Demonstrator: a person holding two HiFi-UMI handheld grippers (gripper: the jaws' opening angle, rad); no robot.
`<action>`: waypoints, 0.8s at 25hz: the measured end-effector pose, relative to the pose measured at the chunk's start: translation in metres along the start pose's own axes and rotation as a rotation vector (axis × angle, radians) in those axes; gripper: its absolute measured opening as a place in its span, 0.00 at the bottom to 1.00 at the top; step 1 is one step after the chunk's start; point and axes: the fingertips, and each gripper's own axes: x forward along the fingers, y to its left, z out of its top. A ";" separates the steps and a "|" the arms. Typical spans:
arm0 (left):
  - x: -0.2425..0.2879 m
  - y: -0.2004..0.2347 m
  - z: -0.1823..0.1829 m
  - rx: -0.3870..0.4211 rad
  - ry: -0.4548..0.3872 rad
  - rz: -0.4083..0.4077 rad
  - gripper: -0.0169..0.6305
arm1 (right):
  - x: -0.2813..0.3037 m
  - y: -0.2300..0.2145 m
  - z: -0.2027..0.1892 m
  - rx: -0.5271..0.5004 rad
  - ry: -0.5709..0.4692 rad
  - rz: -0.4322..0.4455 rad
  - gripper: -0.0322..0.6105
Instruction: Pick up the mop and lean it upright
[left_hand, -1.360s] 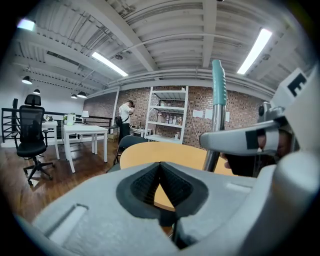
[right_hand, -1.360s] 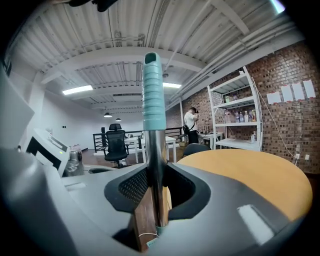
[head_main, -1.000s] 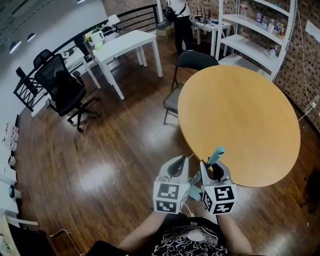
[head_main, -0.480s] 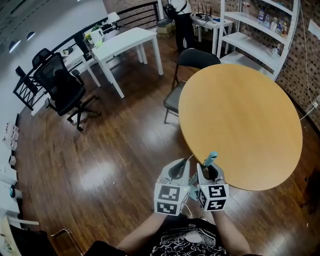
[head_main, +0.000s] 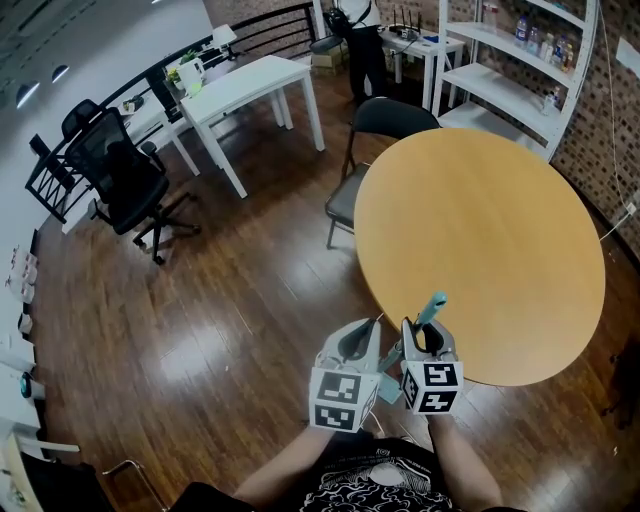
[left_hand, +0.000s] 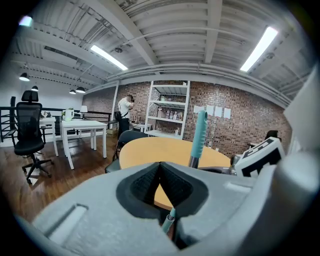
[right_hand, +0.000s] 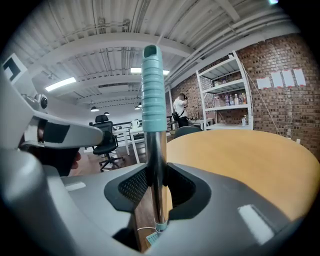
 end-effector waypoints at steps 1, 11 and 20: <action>0.000 0.000 0.000 0.003 0.000 0.002 0.03 | 0.000 -0.003 0.000 -0.004 0.000 -0.006 0.21; 0.005 0.000 0.003 0.004 -0.004 0.017 0.03 | 0.001 -0.011 0.001 -0.050 0.001 -0.014 0.25; -0.002 -0.005 0.000 0.001 -0.003 0.016 0.03 | -0.004 -0.003 -0.004 -0.052 0.017 0.009 0.27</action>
